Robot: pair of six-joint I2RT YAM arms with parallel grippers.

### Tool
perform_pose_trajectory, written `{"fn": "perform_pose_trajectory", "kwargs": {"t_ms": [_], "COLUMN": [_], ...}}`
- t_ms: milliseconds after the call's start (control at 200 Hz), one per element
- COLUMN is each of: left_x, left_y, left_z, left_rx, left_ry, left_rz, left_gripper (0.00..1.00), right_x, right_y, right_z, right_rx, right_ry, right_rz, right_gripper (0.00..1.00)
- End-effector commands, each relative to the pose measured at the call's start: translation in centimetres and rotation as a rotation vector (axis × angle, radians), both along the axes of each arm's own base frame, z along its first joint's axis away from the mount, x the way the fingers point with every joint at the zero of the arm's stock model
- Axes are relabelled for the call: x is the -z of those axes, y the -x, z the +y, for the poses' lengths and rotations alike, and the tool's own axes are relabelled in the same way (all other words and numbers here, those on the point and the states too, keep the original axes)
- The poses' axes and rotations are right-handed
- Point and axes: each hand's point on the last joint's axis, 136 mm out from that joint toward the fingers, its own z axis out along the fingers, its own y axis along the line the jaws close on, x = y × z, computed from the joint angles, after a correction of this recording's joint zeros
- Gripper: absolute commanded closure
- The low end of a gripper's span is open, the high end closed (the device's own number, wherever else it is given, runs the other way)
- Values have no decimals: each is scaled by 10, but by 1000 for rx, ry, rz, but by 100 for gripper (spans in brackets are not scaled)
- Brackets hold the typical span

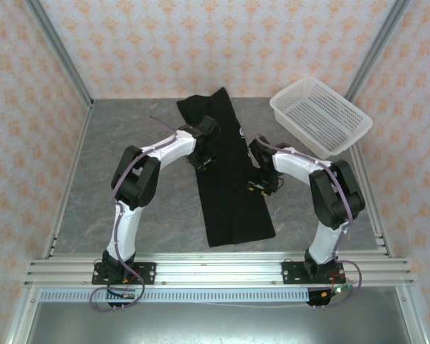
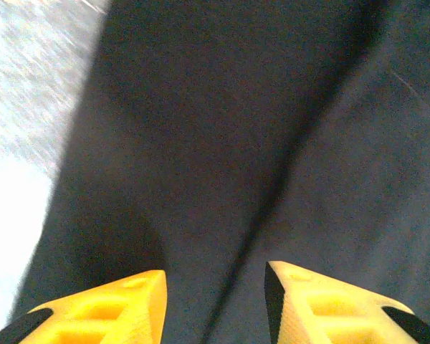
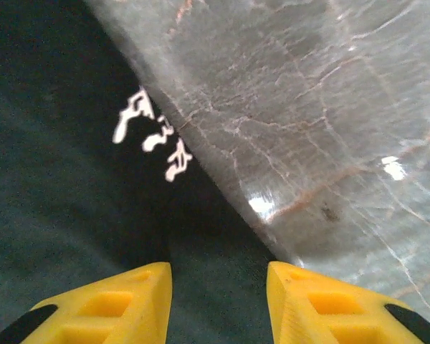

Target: Fold and stack the t-shirts

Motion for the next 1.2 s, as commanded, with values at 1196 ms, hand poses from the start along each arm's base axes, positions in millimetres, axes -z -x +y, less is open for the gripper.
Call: {"fn": "perform_pose_trajectory", "kwargs": {"t_ms": [1196], "left_x": [-4], "left_y": [294], "left_z": [41], "left_rx": [296], "left_ry": [62], "left_rz": [341], "left_gripper": [41], "right_x": [-19], "right_y": [132], "right_z": [30], "right_rx": [-64], "right_ry": [-275], "right_rz": [175], "right_gripper": [45]}}
